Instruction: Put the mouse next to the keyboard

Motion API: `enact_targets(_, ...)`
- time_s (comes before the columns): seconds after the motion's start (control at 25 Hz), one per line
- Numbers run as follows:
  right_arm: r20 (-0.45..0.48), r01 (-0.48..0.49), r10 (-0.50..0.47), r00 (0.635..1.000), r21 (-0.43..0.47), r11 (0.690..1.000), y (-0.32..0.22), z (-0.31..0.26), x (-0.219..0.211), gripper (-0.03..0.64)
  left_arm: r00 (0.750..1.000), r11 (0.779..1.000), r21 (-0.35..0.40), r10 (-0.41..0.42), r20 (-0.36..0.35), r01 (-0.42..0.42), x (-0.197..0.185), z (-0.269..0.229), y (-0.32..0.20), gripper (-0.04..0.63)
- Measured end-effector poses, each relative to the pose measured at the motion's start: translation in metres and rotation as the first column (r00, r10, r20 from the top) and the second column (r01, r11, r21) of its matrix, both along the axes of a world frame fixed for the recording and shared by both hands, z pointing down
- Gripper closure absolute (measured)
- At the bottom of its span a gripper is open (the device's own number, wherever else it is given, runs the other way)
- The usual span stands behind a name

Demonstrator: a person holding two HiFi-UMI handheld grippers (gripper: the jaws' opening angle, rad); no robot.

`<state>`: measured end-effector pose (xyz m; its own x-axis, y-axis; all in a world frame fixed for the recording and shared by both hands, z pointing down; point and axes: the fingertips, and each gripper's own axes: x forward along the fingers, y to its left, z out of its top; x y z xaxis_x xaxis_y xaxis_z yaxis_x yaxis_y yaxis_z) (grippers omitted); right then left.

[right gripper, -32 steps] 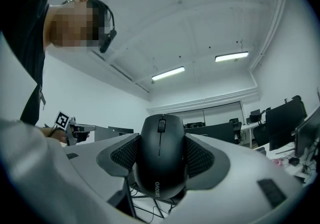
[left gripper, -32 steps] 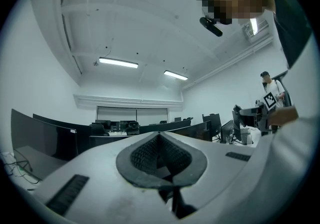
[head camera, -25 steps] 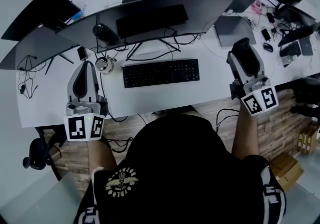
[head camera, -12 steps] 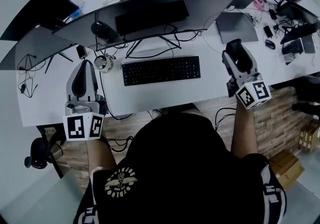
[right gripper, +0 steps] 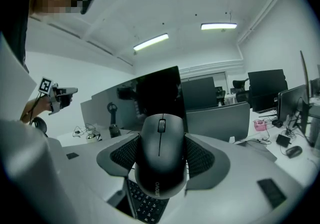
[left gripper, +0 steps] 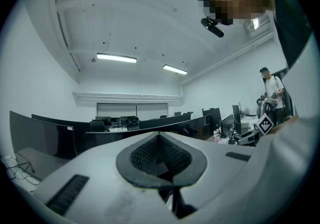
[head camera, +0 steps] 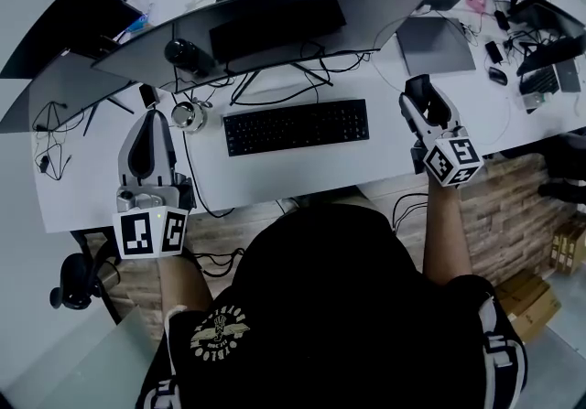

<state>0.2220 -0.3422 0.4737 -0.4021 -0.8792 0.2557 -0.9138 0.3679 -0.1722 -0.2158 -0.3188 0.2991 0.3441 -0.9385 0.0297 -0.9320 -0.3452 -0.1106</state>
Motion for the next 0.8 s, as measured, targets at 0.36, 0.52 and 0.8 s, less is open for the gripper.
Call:
enact_targets(0.36, -0.022, -0.023, 0.020, 1.000, -0.133, 0.991, -0.004, 0.066, 0.005, 0.332, 1.000, 1.000, -0.016, -0.008, 0.002, 0.008, -0.002, 0.007, -0.006, 0.594)
enact_targets(0.52, -0.044, -0.041, 0.033, 0.998, -0.192, 0.981, -0.003, 0.099, 0.007, 0.333, 1.000, 1.000, -0.023, -0.015, -0.001, 0.015, -0.005, 0.011, -0.006, 0.594)
enact_targets(0.8, -0.048, -0.053, 0.040, 0.998, -0.309, 0.949, -0.001, 0.155, 0.006, 0.331, 1.000, 1.000, -0.011, -0.028, 0.001, 0.028, -0.011, 0.004, -0.005, 0.594)
